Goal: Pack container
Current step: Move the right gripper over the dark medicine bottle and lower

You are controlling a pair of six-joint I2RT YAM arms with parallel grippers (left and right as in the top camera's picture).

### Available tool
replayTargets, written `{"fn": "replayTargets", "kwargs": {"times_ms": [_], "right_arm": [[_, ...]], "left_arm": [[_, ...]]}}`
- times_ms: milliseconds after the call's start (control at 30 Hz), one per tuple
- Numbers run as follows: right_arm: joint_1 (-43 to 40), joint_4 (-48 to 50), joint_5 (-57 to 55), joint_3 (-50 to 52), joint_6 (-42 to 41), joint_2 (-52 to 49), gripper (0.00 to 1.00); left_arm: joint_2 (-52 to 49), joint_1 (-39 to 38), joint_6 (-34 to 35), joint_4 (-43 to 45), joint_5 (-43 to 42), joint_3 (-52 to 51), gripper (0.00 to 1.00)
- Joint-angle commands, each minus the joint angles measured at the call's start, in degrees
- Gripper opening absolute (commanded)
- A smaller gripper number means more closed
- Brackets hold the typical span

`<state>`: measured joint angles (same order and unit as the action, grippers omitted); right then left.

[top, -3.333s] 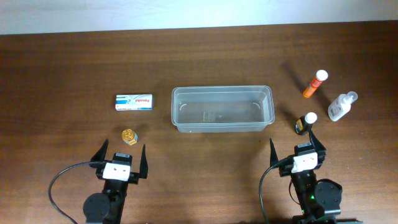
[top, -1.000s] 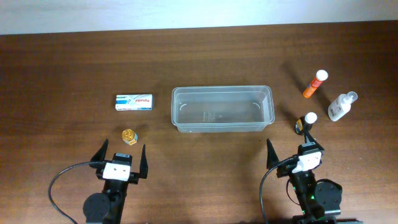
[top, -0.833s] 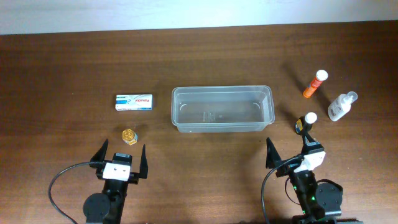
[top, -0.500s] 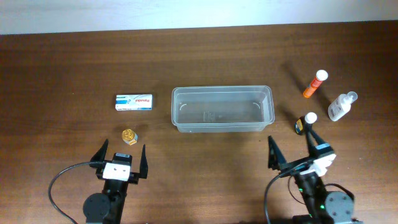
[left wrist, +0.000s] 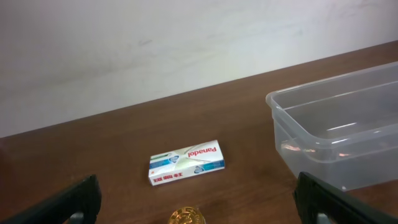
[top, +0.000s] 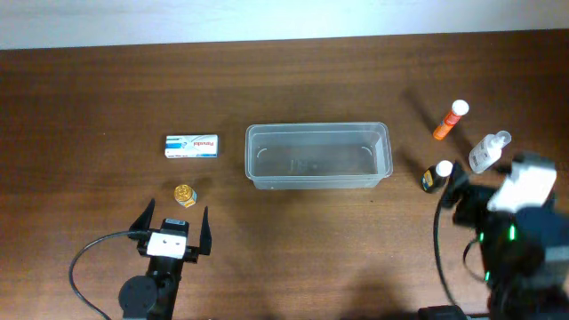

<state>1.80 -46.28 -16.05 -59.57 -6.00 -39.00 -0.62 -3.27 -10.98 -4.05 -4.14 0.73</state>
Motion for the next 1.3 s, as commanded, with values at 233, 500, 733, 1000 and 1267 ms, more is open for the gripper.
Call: {"fn": "replayTargets", "kwargs": {"times_ms": [233, 500, 733, 1000, 1267], "right_arm": [[-0.4, -11.8, -1.6, -14.8, 0.2, -17.4, 0.98], [-2.9, -17.2, 9.6, -14.8, 13.6, -25.5, 0.98], [-8.2, -17.3, 17.6, -14.8, 16.7, -34.2, 0.98], [-13.9, -16.9, 16.9, -14.8, 16.6, -42.5, 0.98], [-15.0, -16.5, 21.5, -14.8, 20.9, -49.4, 0.98]], "left_arm": [[0.3, -0.2, -0.9, -0.1, -0.8, -0.2, 0.99], [0.3, -0.2, -0.9, -0.1, -0.8, -0.2, 0.99], [0.3, -0.2, -0.9, -0.1, -0.8, -0.2, 0.99], [0.3, -0.2, -0.9, -0.1, -0.8, -0.2, 0.99], [0.3, -0.2, -0.9, -0.1, -0.8, -0.2, 0.99]]}}
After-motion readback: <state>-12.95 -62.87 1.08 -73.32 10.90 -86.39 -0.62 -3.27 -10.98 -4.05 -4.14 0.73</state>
